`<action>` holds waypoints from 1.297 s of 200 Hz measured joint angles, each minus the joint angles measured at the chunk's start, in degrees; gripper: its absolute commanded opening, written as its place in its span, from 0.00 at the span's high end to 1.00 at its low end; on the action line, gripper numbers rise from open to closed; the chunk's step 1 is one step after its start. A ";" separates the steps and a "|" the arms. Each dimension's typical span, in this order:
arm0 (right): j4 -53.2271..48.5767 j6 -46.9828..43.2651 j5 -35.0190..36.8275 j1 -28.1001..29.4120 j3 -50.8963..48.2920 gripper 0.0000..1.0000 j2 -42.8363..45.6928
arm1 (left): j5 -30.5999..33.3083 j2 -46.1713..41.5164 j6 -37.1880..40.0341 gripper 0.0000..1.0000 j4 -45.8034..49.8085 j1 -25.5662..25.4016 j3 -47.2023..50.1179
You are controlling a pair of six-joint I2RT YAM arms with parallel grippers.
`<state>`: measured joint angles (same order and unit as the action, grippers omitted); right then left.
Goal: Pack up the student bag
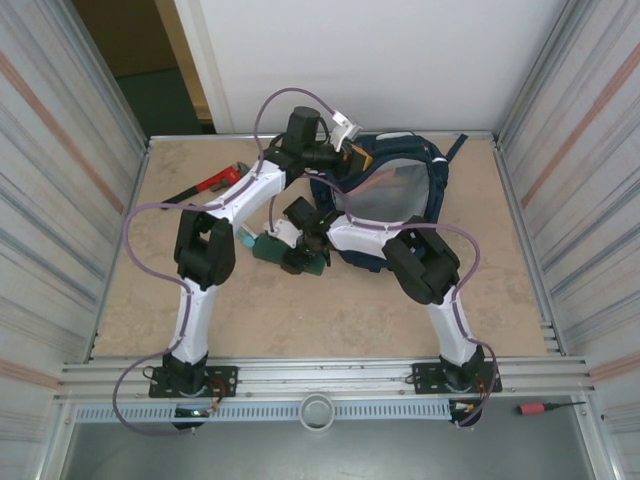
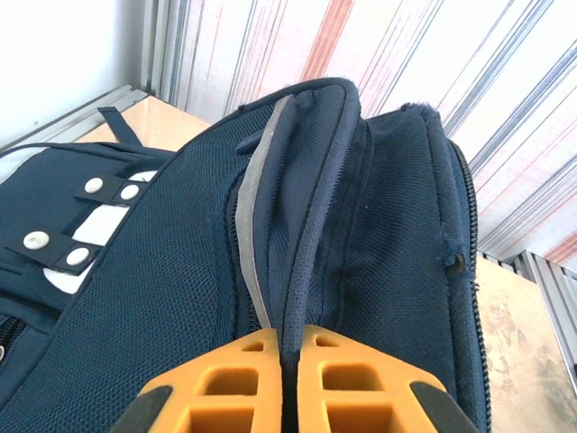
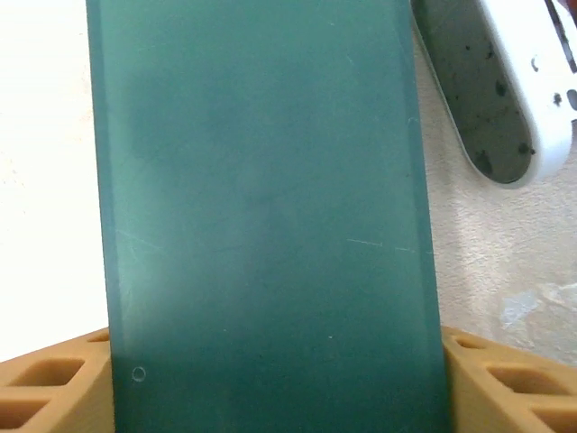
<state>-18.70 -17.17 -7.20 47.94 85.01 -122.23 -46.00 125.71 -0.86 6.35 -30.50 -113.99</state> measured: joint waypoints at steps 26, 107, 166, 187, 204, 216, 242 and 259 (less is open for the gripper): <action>0.74 0.70 0.20 0.81 -7.48 0.54 5.35 | -0.02 0.00 0.00 1.00 0.02 0.00 0.00; 6.23 22.14 -13.33 -17.25 -38.07 0.59 48.59 | -0.07 0.00 -2.19 1.00 -0.72 0.07 0.00; 8.55 47.78 -14.71 -33.64 -34.27 0.58 46.80 | -0.04 0.00 -3.48 1.00 -1.95 0.11 0.00; 8.79 54.58 -12.94 -34.58 -31.89 0.58 41.55 | -0.04 0.00 -3.52 1.00 -1.95 0.04 0.00; 10.16 58.88 -11.43 -34.40 -30.99 0.57 38.97 | -0.04 0.00 -3.52 1.00 -1.90 0.00 0.00; 11.28 61.75 -9.68 -34.40 -30.84 0.57 37.68 | -0.07 0.00 -3.52 1.00 -1.92 -0.04 0.00; 14.86 68.02 -5.68 -35.32 -30.10 0.42 33.62 | -0.09 0.00 -3.45 1.00 -1.90 -0.33 0.00; 16.79 71.49 -2.73 -35.74 -27.85 0.29 29.31 | -0.07 0.00 -3.43 1.00 -1.92 -0.61 0.02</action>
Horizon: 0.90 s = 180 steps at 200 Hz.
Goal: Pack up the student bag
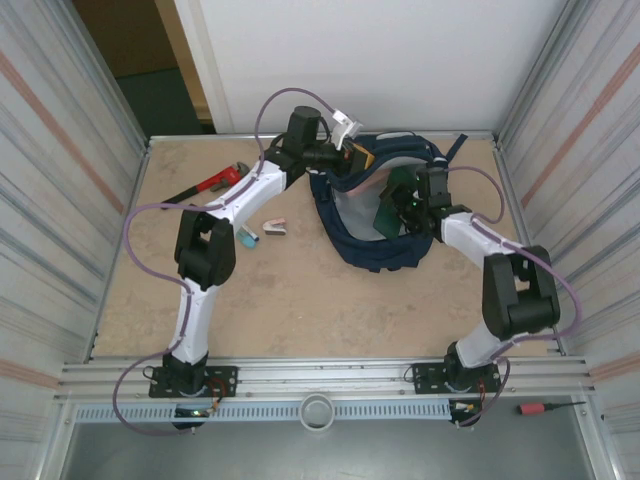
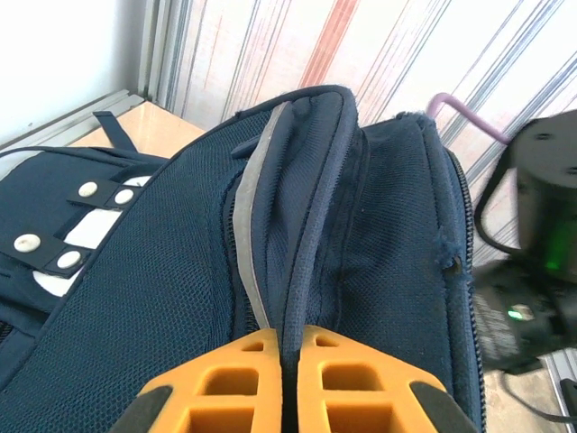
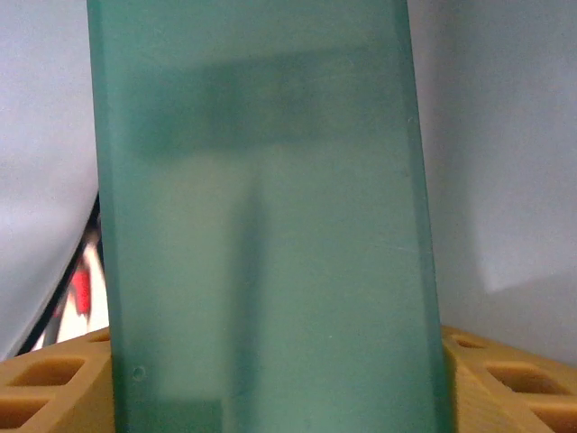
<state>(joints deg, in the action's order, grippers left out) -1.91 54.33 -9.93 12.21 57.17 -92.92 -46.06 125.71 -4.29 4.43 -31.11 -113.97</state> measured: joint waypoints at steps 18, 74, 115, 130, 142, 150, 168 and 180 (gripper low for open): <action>0.63 2.38 1.90 -0.24 3.93 0.16 -5.18 | -0.02 0.00 0.00 1.00 -0.02 -0.24 0.04; 2.08 1.38 4.68 2.62 3.76 0.16 -4.79 | -0.07 0.00 0.17 1.00 -0.02 -0.39 0.39; 4.22 1.62 5.29 3.58 0.22 0.45 -5.09 | -0.57 0.00 0.22 1.00 -0.48 -0.44 1.40; 5.40 2.19 5.40 3.56 0.22 0.52 -6.36 | -0.68 -0.02 0.24 1.00 -0.68 -0.50 1.68; 6.56 2.69 5.55 3.54 0.22 0.56 -7.32 | -0.68 -0.02 0.39 1.00 -0.92 -0.57 1.86; 7.69 3.02 5.49 3.54 0.26 0.59 -8.09 | -0.70 -0.04 0.52 1.00 -0.92 -0.63 1.97; 9.70 4.44 5.60 3.52 0.96 0.63 -9.66 | -0.66 -0.04 0.66 1.00 -0.90 -0.85 2.05; 11.34 5.49 5.64 3.43 2.08 0.65 -10.91 | -0.63 -0.15 0.85 1.00 -1.05 -1.01 2.36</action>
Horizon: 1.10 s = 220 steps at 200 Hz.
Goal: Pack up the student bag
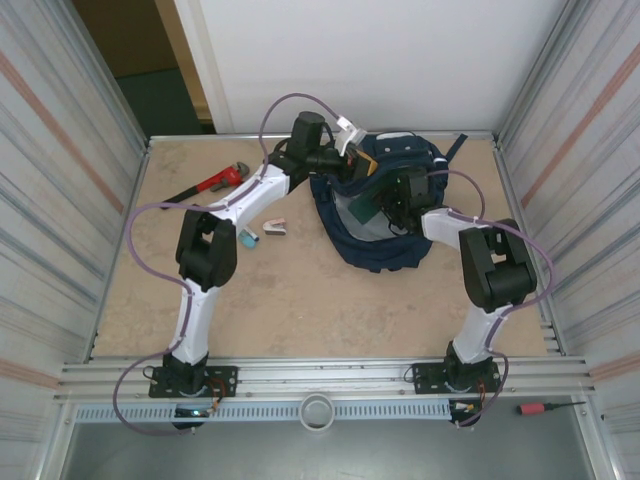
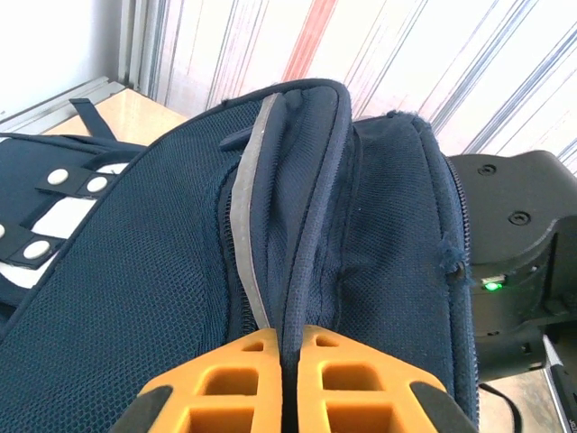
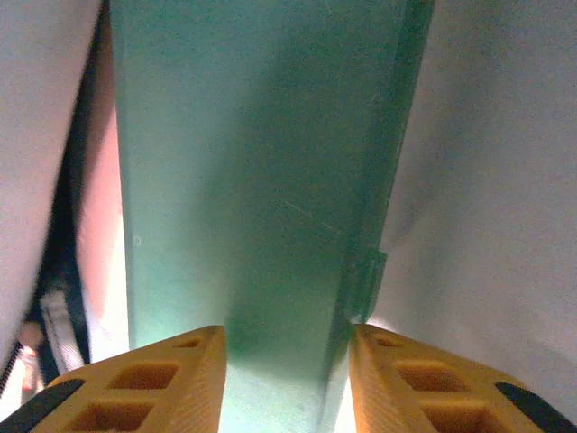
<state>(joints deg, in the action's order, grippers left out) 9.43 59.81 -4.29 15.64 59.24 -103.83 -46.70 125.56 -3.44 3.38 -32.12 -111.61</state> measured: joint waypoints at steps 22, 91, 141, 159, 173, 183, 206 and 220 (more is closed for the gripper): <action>4.15 1.27 -0.48 -0.85 1.09 0.65 -1.38 | 0.22 -0.28 0.24 1.00 -0.26 -0.24 0.76; 2.51 -5.68 -5.05 -1.77 -12.02 0.29 17.68 | 3.28 -1.27 -0.02 0.98 -3.80 -0.61 4.83; -8.85 -14.62 -3.17 -10.14 -20.04 0.17 41.68 | 7.39 -3.74 1.03 0.85 -6.62 -2.16 11.74; -10.05 -15.47 -4.37 -16.87 -19.91 0.14 42.23 | 10.38 -4.90 5.33 0.57 -5.51 -3.89 14.05; -11.32 -15.72 -5.49 -19.45 -18.62 0.12 40.33 | 13.92 -5.77 9.62 0.40 -2.99 -6.10 15.28; -12.24 -16.00 -6.45 -19.80 -16.61 0.12 37.92 | 16.83 -6.86 11.96 0.32 -1.40 -7.58 16.70; -12.20 -17.20 -7.91 -19.52 -9.90 0.10 29.29 | 21.68 -12.66 13.79 0.19 -1.51 -9.60 23.76; -11.72 -18.05 -8.04 -19.19 -5.86 0.10 23.06 | 22.80 -16.98 9.62 0.17 -3.72 -7.76 28.79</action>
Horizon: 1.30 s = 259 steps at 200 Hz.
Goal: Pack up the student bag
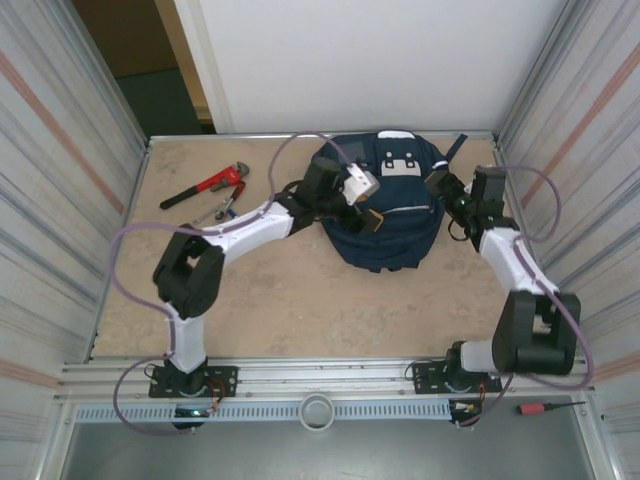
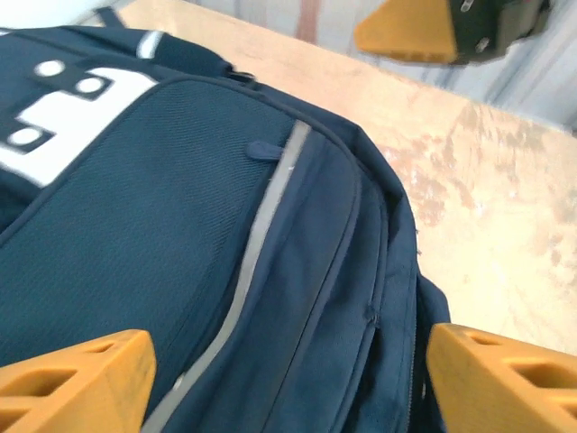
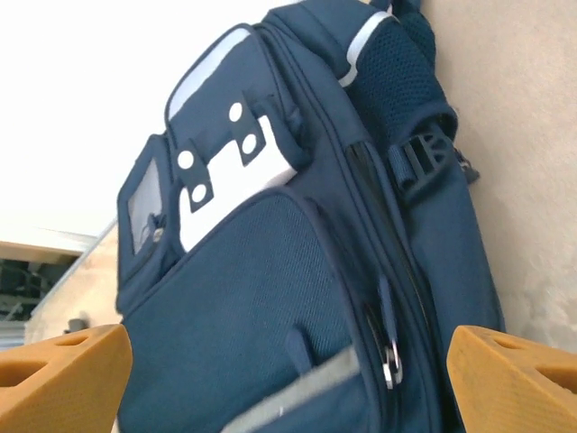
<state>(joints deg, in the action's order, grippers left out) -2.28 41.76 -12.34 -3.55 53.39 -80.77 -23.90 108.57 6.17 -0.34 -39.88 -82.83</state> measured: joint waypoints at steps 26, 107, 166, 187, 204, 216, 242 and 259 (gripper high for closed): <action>0.13 -0.55 -0.33 0.55 6.38 0.12 -11.89 | 0.66 0.09 -12.07 0.22 -1.11 9.03 -1.20; -7.93 -7.15 -1.09 3.85 21.49 0.22 -29.88 | -1.95 23.26 -24.46 0.31 7.87 15.34 -20.41; -14.45 -14.71 -2.95 4.55 34.58 0.25 -38.05 | -3.08 18.23 -26.60 0.35 2.01 13.40 -8.92; -16.50 -17.68 -2.45 5.55 41.38 0.23 -41.75 | -3.02 13.66 -27.10 0.35 0.48 11.08 -1.77; -17.99 -19.06 -0.24 6.23 46.25 0.21 -43.71 | -3.10 11.39 -26.80 0.34 0.94 8.96 0.74; -18.62 -19.58 2.67 6.62 47.95 0.19 -43.80 | -3.08 10.47 -25.11 0.32 2.40 7.52 1.09; -19.96 -19.96 8.92 7.04 47.06 0.17 -40.98 | -3.08 8.26 -18.23 0.30 4.76 5.66 1.88; -20.79 -19.98 11.47 7.37 41.46 0.17 -35.41 | -3.10 4.42 -11.63 0.29 4.70 5.51 4.98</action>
<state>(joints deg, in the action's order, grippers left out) -23.07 21.78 -0.86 3.81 94.85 -116.18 -27.00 112.99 -5.45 4.36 -34.37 -77.84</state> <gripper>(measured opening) 0.833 0.707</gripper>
